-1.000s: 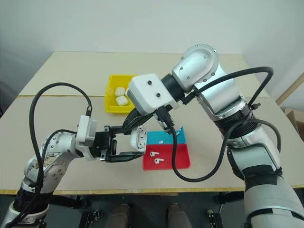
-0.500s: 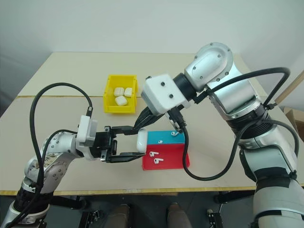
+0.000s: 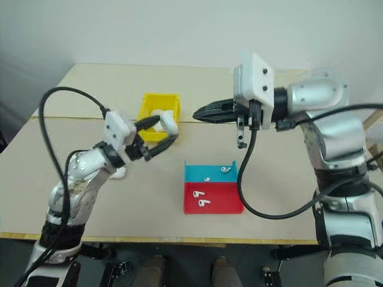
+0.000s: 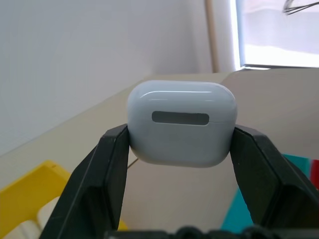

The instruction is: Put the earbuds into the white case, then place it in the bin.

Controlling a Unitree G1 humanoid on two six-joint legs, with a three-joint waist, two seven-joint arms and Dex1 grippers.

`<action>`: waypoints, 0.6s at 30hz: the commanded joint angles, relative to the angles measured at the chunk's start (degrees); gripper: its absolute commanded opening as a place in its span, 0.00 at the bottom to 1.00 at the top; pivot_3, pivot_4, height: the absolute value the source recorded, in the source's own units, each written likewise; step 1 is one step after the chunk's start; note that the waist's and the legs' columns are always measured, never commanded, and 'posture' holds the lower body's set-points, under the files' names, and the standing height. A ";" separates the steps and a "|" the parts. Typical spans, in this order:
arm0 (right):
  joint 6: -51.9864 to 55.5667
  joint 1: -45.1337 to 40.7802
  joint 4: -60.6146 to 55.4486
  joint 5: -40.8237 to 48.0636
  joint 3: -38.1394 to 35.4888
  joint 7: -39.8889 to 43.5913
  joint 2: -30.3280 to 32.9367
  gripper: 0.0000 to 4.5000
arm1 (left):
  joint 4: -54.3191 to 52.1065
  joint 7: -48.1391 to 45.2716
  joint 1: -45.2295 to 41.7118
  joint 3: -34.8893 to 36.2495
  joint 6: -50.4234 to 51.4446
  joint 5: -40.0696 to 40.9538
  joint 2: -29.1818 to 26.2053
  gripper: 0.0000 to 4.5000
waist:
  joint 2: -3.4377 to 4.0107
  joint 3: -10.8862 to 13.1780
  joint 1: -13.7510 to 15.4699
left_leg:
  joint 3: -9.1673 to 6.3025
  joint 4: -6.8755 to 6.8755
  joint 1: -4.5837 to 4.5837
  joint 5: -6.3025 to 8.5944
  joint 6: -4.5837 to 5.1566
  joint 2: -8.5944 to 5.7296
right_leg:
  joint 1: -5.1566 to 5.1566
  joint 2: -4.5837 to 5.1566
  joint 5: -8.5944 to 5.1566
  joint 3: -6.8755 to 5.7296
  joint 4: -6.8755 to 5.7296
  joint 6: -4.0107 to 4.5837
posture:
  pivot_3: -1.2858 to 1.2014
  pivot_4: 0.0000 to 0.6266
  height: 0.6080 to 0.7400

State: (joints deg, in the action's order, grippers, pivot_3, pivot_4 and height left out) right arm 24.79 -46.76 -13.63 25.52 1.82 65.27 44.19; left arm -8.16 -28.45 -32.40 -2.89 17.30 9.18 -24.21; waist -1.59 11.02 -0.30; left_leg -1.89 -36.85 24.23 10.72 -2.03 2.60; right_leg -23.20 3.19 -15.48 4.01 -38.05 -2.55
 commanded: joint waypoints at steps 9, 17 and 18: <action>9.93 19.14 -16.97 2.09 -9.24 -13.16 3.23 0.00 | 40.24 15.53 -19.79 1.29 -13.87 -10.47 7.08 0.62 | -0.01 0.01 -0.41 | -0.04 0.00 0.10 0.00 0.00 -0.14 | -0.02 0.11 0.03 -0.02 0.03 -0.08 | 0.52 0.24 1.00; 11.38 20.89 -18.62 1.39 -8.78 -15.57 3.60 0.00 | 57.64 17.30 -27.21 2.55 -18.33 -10.87 9.04 1.00 | -0.02 0.01 -0.68 | -0.03 0.01 0.11 0.00 0.00 -0.20 | -0.01 0.15 0.00 -0.01 0.07 -0.15 | 0.52 0.24 1.00; 11.46 20.95 -18.60 1.32 -8.60 -15.72 3.58 0.00 | 58.43 17.17 -27.25 2.59 -19.08 -10.84 9.14 1.00 | -0.02 0.01 -0.65 | -0.03 0.01 0.11 0.00 0.00 -0.20 | -0.01 0.16 0.01 -0.01 0.07 -0.15 | 0.52 0.24 1.00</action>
State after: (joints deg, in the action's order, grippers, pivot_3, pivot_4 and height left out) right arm 36.20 -25.83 -30.37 26.12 -5.46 50.22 47.01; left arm 49.58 -11.88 -57.82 -1.03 0.78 -1.46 -15.08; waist -1.61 11.03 -0.96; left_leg -1.92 -36.84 24.34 10.71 -2.03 2.40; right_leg -23.21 3.35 -15.48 4.01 -37.98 -2.70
